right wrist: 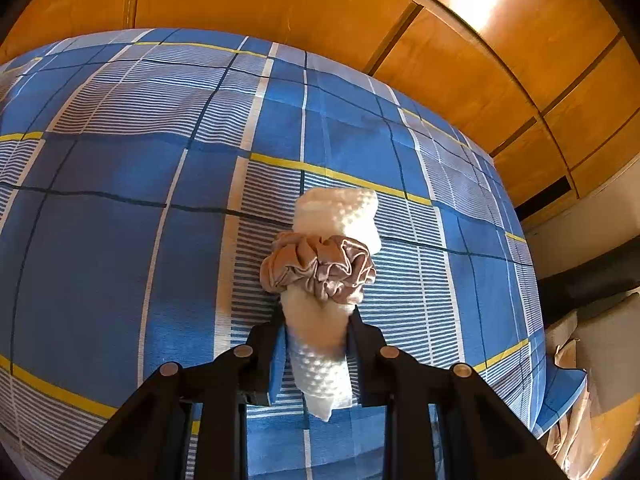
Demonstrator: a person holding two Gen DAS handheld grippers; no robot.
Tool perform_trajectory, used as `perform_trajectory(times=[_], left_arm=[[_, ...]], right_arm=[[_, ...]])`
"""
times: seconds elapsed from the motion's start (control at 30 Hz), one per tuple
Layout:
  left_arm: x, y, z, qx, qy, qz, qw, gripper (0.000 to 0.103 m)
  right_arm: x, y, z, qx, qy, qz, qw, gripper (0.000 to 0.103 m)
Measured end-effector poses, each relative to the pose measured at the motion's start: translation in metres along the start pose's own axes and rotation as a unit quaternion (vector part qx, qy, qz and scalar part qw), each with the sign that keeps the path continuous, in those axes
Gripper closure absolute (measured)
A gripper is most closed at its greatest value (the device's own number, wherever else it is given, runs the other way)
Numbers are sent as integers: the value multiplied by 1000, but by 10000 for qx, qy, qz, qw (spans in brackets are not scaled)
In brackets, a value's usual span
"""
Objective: Organize soft objects
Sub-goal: 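Carry the beige mesh sock into the gold tray and release it with the left tool, then carry the white knit item with scrunchie into the gold tray and release it with the right tool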
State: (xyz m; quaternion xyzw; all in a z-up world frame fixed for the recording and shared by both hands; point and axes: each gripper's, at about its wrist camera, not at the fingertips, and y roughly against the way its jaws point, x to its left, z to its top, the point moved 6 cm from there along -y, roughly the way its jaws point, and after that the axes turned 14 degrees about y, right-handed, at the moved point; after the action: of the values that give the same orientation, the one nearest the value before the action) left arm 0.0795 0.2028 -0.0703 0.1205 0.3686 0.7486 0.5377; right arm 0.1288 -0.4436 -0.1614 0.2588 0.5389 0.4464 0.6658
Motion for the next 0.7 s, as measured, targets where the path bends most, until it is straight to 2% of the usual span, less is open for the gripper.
perform_trajectory(times=[0.4, 0.7], left_arm=[[-8, 14, -13, -127, -115, -28, 9998, 5], [-21, 17, -24, -74, -350, -15, 9994, 4]], right_arm=[[0, 0, 0, 1, -53, 11, 10000, 77], [-1, -1, 1, -10, -110, 42, 9999, 77]])
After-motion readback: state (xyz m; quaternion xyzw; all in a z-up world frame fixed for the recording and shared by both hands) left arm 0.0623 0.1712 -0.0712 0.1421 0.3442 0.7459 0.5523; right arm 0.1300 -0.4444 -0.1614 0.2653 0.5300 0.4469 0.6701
